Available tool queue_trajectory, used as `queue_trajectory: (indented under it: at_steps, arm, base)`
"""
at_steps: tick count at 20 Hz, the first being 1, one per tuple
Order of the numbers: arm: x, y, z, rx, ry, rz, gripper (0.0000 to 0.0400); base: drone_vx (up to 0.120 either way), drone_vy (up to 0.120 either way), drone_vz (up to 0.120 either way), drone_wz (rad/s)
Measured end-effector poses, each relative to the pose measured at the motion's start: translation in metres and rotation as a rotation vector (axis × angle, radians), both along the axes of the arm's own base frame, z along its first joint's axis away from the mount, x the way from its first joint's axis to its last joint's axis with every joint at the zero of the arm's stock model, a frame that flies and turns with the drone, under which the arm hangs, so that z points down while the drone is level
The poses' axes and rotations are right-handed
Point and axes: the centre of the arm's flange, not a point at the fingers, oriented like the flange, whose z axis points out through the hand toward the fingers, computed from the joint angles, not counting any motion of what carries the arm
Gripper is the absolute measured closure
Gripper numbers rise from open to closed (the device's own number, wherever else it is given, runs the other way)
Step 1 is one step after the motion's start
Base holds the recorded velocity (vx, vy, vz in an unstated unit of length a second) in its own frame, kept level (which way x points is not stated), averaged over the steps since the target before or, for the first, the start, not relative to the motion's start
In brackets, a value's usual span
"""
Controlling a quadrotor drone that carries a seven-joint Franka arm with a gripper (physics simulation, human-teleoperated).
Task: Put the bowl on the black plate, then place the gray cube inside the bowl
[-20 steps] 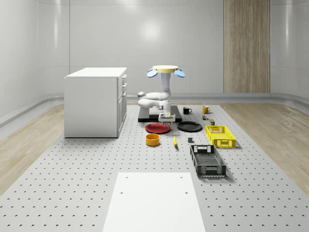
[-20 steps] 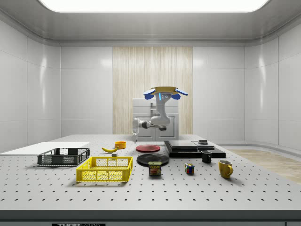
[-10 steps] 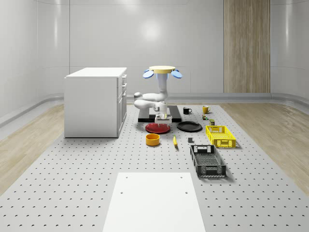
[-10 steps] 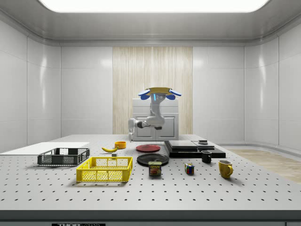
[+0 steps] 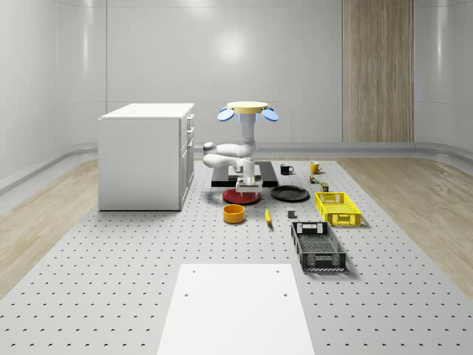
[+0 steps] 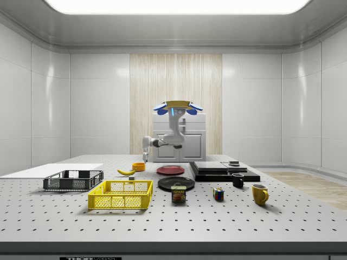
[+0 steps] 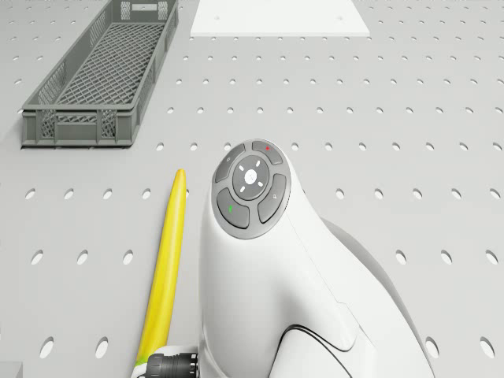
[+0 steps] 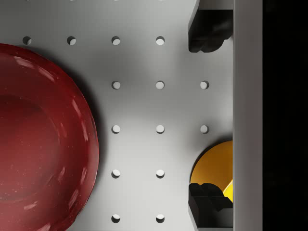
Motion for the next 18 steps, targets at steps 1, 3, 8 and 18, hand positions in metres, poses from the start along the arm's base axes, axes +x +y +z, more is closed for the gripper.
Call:
queue_trajectory:
  at_steps: [1, 3, 8, 18]
  arm:
    - [0.0000, 0.0000, 0.0000, 0.000, 0.000, 0.000, 0.0000]
    - [0.0000, 0.0000, 0.0000, 0.000, 0.000, 0.000, 0.0000]
    - [0.0000, 0.0000, 0.0000, 0.000, 0.000, 0.000, 0.0000]
    - [0.0000, 0.0000, 0.0000, 0.000, 0.000, 0.000, 0.0000]
  base:
    - [0.120, 0.000, 0.000, 0.000]
    - [0.120, 0.000, 0.000, 0.000]
    - [0.120, 0.000, 0.000, 0.000]
    - [0.108, 0.000, 0.000, 0.000]
